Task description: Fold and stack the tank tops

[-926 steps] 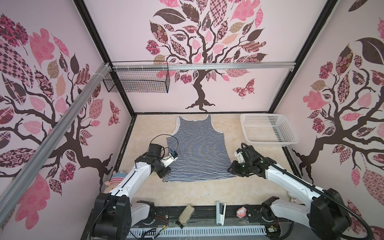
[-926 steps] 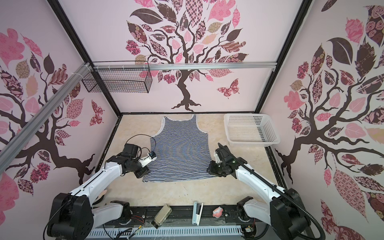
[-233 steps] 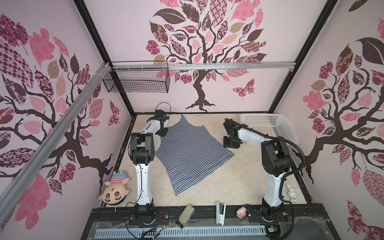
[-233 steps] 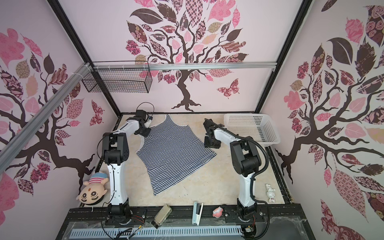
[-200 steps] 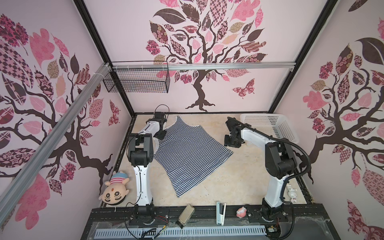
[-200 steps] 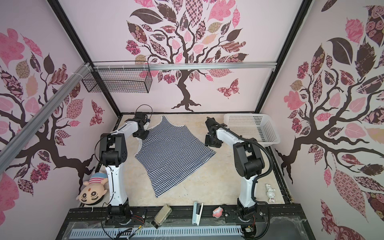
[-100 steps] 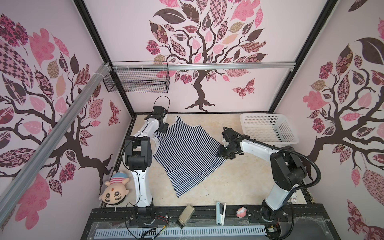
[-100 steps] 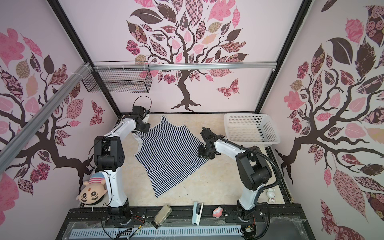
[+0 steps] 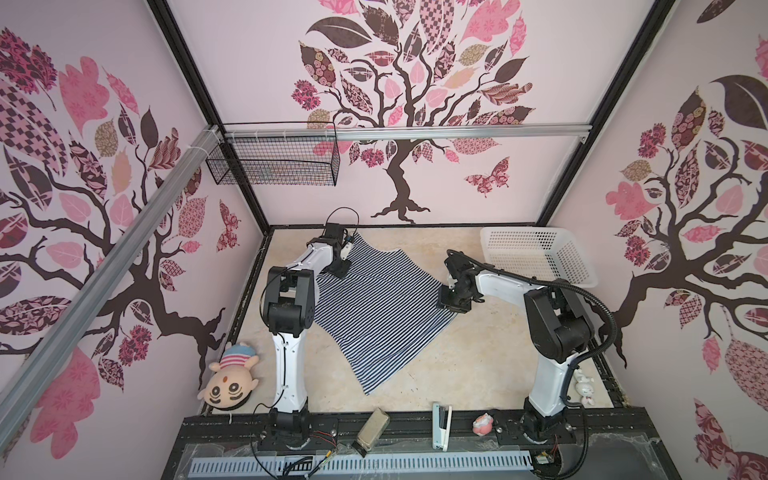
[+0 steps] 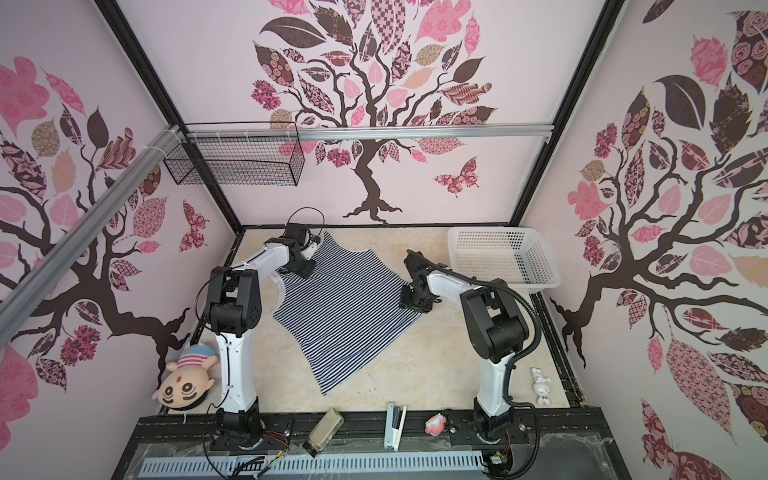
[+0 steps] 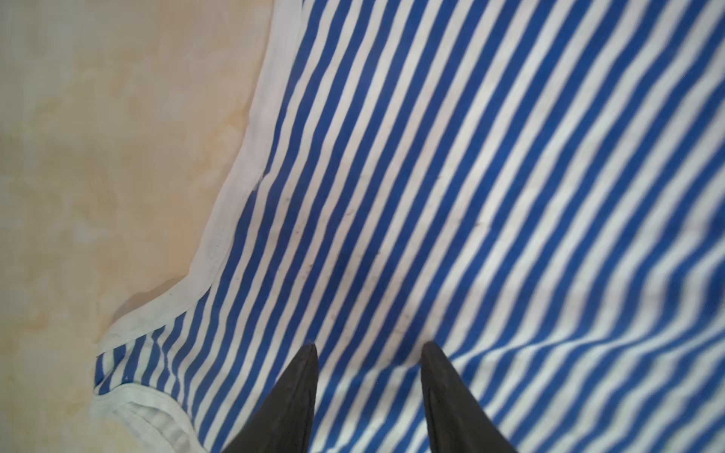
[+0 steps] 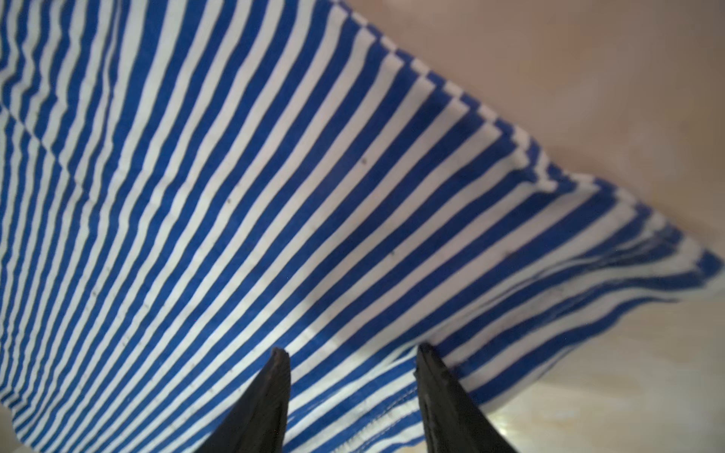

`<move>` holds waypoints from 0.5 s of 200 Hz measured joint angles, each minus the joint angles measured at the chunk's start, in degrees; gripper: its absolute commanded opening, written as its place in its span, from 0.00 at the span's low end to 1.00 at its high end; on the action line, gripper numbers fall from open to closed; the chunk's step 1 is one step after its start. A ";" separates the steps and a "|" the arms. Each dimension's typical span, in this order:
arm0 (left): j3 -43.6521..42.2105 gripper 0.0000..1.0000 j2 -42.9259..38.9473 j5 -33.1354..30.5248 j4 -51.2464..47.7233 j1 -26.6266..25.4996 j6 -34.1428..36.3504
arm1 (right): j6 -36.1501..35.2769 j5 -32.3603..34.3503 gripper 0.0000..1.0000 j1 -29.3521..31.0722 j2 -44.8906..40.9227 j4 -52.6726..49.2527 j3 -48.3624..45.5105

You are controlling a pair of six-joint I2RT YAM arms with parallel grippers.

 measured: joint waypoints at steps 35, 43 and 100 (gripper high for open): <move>-0.39 0.46 0.00 -0.90 -0.44 0.72 0.11 | -1.95 4.33 0.55 -3.48 5.95 -4.37 9.55; -1.20 0.46 -0.46 -0.83 -0.15 0.74 0.15 | -2.40 5.42 0.55 -3.80 8.07 -5.60 12.96; -12.26 0.46 -7.85 -0.02 -0.13 0.72 0.13 | -4.50 8.52 0.55 -3.50 26.86 -16.15 45.48</move>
